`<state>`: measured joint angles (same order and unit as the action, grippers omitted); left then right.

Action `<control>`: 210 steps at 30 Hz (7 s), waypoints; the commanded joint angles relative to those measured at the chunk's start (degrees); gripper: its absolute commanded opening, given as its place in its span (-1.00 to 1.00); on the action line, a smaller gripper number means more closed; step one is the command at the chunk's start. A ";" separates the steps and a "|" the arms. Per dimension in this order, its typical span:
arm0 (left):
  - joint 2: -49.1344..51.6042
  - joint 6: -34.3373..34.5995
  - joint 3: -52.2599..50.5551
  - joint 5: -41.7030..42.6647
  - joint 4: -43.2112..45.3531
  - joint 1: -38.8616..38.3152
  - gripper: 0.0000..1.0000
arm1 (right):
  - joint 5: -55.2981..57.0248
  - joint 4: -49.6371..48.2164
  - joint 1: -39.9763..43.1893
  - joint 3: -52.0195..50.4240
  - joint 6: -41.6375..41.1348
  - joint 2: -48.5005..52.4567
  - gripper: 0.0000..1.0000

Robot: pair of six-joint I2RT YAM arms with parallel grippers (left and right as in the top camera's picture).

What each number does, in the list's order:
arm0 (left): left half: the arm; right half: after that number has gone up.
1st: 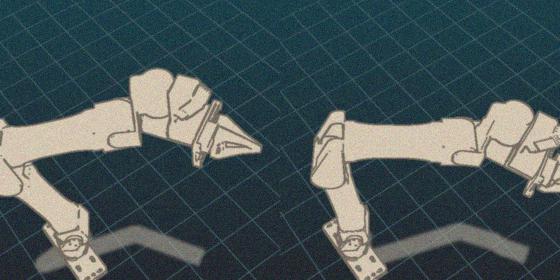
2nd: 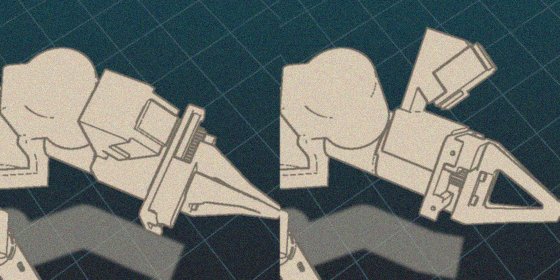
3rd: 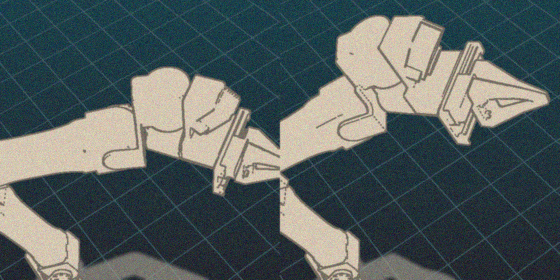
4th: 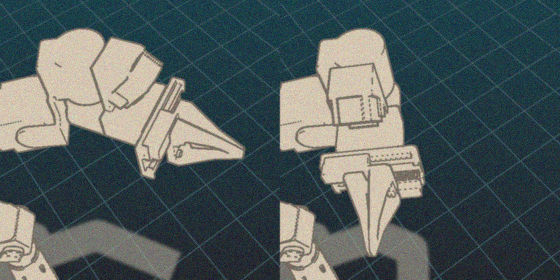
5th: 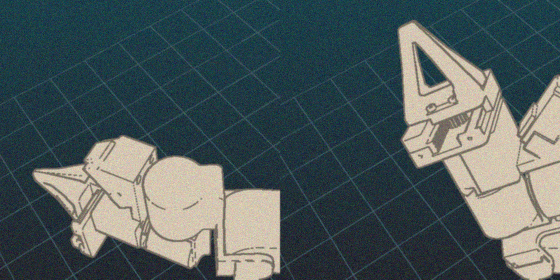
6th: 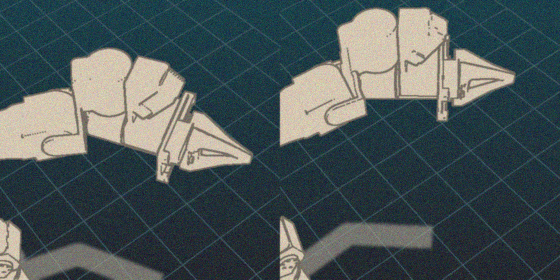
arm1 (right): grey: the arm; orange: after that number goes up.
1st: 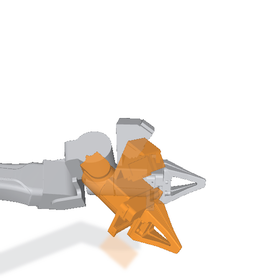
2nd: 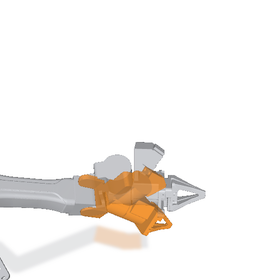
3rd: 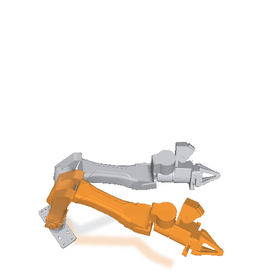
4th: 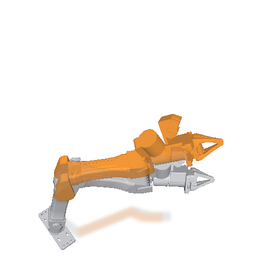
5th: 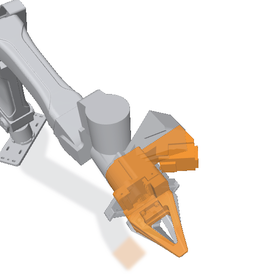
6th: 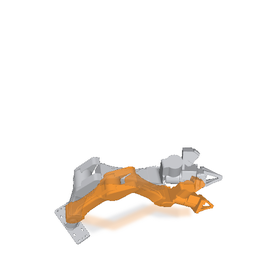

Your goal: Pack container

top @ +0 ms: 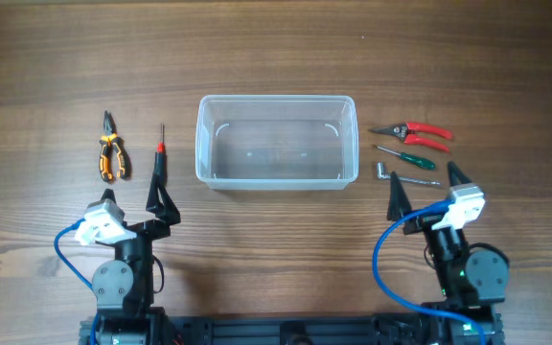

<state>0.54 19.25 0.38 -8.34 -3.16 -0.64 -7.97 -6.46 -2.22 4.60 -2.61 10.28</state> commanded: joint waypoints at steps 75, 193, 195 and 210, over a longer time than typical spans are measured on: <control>0.02 0.72 -0.04 -0.87 -0.11 -0.31 1.00 | -2.60 58.77 5.09 72.54 48.63 95.03 -0.05; 0.02 0.72 -0.04 -0.87 -0.09 -0.31 0.99 | -2.45 37.13 10.64 55.19 51.69 96.21 -0.91; 0.02 0.72 -0.04 -0.87 -0.09 -0.31 1.00 | -4.13 37.11 10.64 55.19 51.69 95.93 -0.91; 0.00 0.72 -0.04 -0.87 -0.11 -0.31 0.99 | -5.64 36.92 8.98 56.70 51.58 87.60 -0.91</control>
<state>0.84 19.25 0.38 -8.60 -3.11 -0.64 -11.90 30.65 7.94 59.77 49.71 100.99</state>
